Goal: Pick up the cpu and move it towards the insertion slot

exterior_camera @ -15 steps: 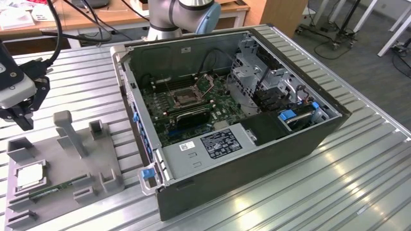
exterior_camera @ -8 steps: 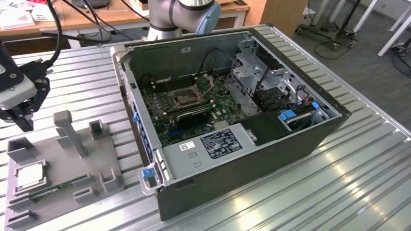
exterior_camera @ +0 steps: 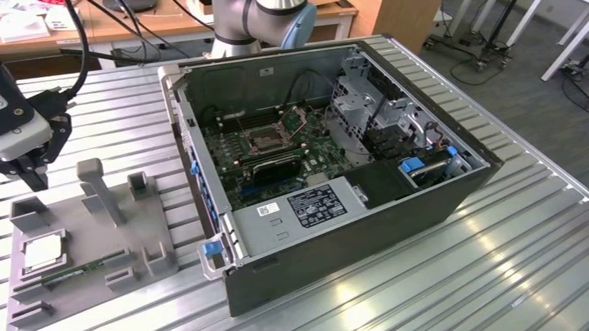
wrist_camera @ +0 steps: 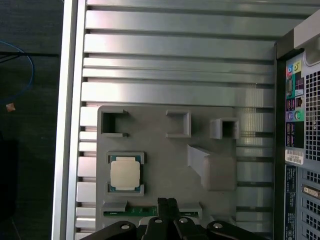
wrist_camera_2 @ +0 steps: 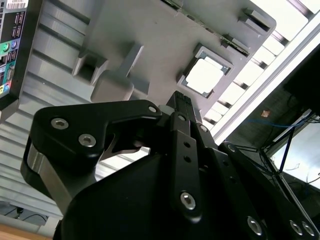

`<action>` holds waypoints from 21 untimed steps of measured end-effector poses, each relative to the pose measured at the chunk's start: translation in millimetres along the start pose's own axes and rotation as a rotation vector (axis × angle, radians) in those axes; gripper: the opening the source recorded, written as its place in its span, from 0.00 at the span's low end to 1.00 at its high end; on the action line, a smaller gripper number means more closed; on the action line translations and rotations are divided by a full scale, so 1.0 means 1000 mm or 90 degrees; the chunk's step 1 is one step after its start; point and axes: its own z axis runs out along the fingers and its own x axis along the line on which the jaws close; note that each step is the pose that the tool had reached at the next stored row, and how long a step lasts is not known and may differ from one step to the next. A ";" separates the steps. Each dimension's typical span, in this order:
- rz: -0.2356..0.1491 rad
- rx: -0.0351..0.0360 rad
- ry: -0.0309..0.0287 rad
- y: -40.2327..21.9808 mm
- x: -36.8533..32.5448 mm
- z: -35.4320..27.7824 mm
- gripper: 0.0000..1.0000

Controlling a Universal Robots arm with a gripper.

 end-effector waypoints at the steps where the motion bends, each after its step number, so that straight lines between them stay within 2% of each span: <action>1: 0.000 0.0000 0.0000 -0.0007 0.0000 0.0000 0.11; 10: 0.000 0.0000 0.0000 -0.0066 0.0001 0.0000 0.11; 21: 0.000 0.0000 0.0000 -0.0168 0.0006 0.0000 0.11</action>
